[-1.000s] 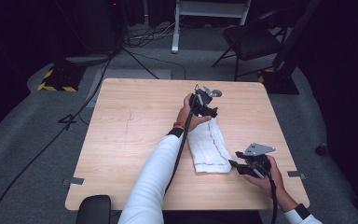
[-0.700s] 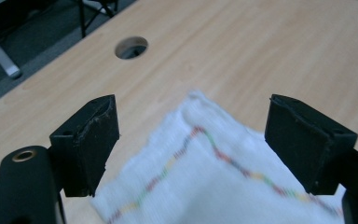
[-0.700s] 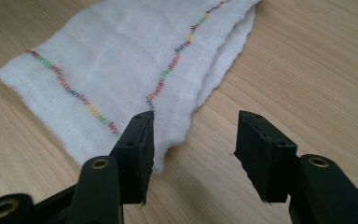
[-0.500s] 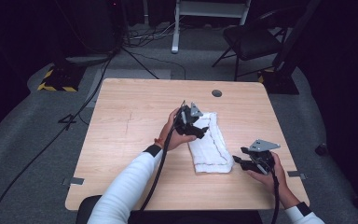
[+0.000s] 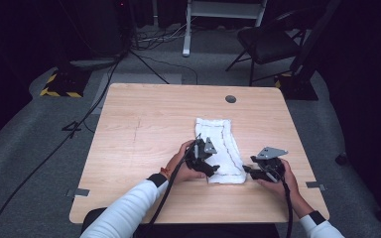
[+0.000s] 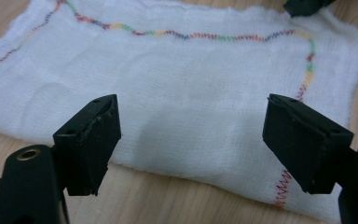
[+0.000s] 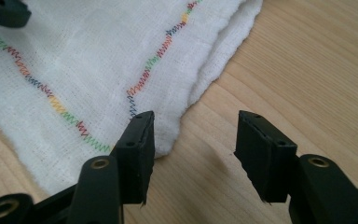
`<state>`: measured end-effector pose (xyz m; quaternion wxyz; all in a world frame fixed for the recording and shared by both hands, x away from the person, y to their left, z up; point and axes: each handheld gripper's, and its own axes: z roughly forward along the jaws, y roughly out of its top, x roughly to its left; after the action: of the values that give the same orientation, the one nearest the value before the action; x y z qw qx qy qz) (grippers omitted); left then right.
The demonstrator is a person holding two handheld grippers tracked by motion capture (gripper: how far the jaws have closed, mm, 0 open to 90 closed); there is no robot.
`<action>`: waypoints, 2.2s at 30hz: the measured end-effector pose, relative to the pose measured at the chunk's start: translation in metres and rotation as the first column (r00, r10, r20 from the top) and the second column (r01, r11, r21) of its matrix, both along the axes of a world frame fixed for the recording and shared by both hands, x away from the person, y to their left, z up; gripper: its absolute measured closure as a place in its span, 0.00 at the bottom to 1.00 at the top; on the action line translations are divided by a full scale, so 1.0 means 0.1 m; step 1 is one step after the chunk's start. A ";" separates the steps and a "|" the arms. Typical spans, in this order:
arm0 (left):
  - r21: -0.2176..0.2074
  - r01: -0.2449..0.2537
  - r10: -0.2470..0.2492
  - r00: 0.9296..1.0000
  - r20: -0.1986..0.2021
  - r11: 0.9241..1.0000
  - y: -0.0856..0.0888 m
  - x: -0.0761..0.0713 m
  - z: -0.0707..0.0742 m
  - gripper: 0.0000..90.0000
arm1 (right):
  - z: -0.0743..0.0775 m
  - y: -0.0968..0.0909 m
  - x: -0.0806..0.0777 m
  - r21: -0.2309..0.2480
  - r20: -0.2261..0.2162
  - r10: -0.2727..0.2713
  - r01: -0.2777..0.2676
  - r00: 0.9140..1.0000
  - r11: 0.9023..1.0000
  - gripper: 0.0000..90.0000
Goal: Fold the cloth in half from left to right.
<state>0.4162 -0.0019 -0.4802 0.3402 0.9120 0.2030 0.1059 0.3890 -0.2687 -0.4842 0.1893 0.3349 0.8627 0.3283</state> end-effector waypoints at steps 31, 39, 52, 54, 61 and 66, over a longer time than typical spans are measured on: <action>-0.001 0.025 -0.025 1.000 -0.010 1.000 0.24 -0.23 -0.13 0.26 | -0.04 0.25 -0.06 0.039 -0.071 0.164 -0.161 0.984 0.986 0.57; 0.020 0.021 -0.021 1.000 -0.016 1.000 0.33 -0.40 -0.11 0.27 | -0.03 0.37 -0.22 0.029 -0.075 0.205 -0.203 0.976 0.979 0.56; -0.005 -0.053 0.053 0.998 -0.019 0.999 0.46 -0.14 0.05 0.22 | 0.18 0.28 0.09 0.066 0.026 0.109 -0.110 0.994 0.992 0.53; -0.023 -0.075 0.075 0.997 -0.003 0.997 0.50 -0.05 0.10 0.22 | 0.21 0.29 0.21 0.074 0.030 0.082 -0.084 0.996 0.994 0.52; -0.058 -0.156 0.158 0.987 0.024 0.986 0.55 0.34 0.20 0.23 | 0.31 0.40 0.61 0.060 0.047 0.030 -0.033 0.998 0.998 0.52; -0.061 -0.246 0.247 0.969 0.015 0.967 0.53 0.67 0.15 0.25 | 0.29 0.55 0.90 0.032 0.041 -0.003 0.001 0.999 0.999 0.53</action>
<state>0.4828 0.0507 -0.4650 0.3533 0.8681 0.3141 0.1515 0.4790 -0.2142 -0.4554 0.2019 0.3319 0.8529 0.3487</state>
